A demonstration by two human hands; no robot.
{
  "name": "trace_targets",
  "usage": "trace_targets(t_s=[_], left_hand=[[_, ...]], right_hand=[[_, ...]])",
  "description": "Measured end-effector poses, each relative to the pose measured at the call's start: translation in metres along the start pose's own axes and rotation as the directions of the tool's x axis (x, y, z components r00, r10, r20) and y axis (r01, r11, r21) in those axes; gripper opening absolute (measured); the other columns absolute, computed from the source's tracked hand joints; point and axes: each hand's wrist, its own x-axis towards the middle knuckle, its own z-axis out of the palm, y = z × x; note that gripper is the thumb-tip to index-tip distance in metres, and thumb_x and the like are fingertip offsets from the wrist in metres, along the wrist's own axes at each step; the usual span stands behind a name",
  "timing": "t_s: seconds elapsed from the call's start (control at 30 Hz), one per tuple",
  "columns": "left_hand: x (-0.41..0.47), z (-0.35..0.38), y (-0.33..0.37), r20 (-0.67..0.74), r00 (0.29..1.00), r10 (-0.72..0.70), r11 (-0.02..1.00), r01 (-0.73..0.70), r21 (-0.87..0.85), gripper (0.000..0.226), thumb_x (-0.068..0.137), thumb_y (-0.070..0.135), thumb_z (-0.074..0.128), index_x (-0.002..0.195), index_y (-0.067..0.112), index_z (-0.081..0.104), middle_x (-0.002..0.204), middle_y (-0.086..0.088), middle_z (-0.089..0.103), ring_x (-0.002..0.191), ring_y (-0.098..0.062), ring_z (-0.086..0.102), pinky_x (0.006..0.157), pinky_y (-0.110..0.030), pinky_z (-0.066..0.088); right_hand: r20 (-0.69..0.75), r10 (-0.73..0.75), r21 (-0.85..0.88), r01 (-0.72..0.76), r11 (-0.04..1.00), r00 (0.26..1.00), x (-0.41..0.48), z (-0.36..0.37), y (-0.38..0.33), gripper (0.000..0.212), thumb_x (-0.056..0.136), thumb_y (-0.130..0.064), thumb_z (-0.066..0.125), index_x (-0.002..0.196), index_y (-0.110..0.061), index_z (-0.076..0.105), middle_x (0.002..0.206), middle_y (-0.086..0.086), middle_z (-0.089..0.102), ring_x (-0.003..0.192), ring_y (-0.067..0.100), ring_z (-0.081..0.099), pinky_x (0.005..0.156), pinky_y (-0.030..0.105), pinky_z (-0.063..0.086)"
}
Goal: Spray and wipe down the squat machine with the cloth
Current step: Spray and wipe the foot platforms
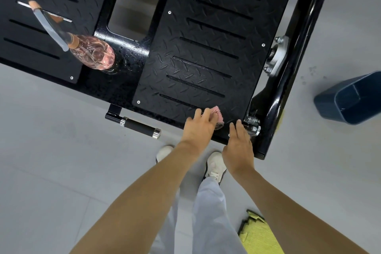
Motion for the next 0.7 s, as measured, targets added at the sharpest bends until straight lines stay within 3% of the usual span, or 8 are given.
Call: trace_targets(t_s=[0.17,0.33,0.5,0.6,0.7], left_hand=[[0.001,-0.010,-0.054,0.035,0.998,0.049,0.994,-0.052,0.095,0.064,0.084,0.006,0.059,0.139,0.017,0.029,0.129,-0.011,0.032,0.118,-0.030,0.034,0.085,-0.038,0.045],[-0.002,-0.017,-0.118,0.064,0.991,-0.116,0.986,0.108,0.124,0.072,0.083,0.005,0.061,0.143,0.025,0.028,0.128,-0.010,0.031,0.121,-0.031,0.032,0.090,-0.040,0.045],[-0.006,-0.018,-0.150,0.046,0.975,-0.219,0.972,0.213,0.095,0.073,0.084,0.001,0.058,0.145,0.027,0.029,0.127,-0.010,0.034,0.117,-0.030,0.035,0.085,-0.037,0.047],[-0.009,-0.012,-0.136,0.007,0.951,-0.310,0.950,0.310,-0.046,0.065,0.084,-0.001,0.057,0.141,0.022,0.035,0.125,-0.011,0.035,0.115,-0.030,0.037,0.078,-0.036,0.048],[-0.010,-0.006,-0.099,0.035,0.852,-0.522,0.815,0.511,-0.274,0.051,0.086,-0.003,0.050,0.134,0.014,0.041,0.126,-0.014,0.036,0.115,-0.031,0.037,0.073,-0.037,0.045]], right_hand=[[0.026,0.004,0.010,-0.004,1.000,1.000,-0.002,0.006,-0.014,0.070,0.094,-0.004,0.042,0.153,-0.012,0.006,0.160,0.005,-0.007,0.148,0.021,-0.001,0.119,0.032,0.005],[0.025,0.032,0.051,-0.033,0.998,0.999,-0.002,0.009,-0.024,0.068,0.094,-0.003,0.042,0.153,-0.010,0.008,0.160,0.008,-0.005,0.147,0.023,0.002,0.120,0.033,0.012],[0.009,0.041,0.058,-0.041,0.997,0.999,0.000,0.007,-0.029,0.068,0.094,-0.002,0.043,0.153,-0.009,0.010,0.160,0.011,-0.005,0.147,0.025,0.003,0.119,0.035,0.011],[0.012,0.051,0.061,-0.052,0.997,0.999,0.003,0.002,-0.028,0.069,0.093,-0.002,0.043,0.152,-0.008,0.009,0.159,0.012,-0.006,0.147,0.027,0.003,0.118,0.036,0.011],[0.010,0.054,0.065,-0.054,0.996,0.999,0.005,0.000,-0.025,0.069,0.092,-0.001,0.044,0.152,-0.007,0.010,0.159,0.012,-0.005,0.147,0.027,0.002,0.120,0.037,0.015]])
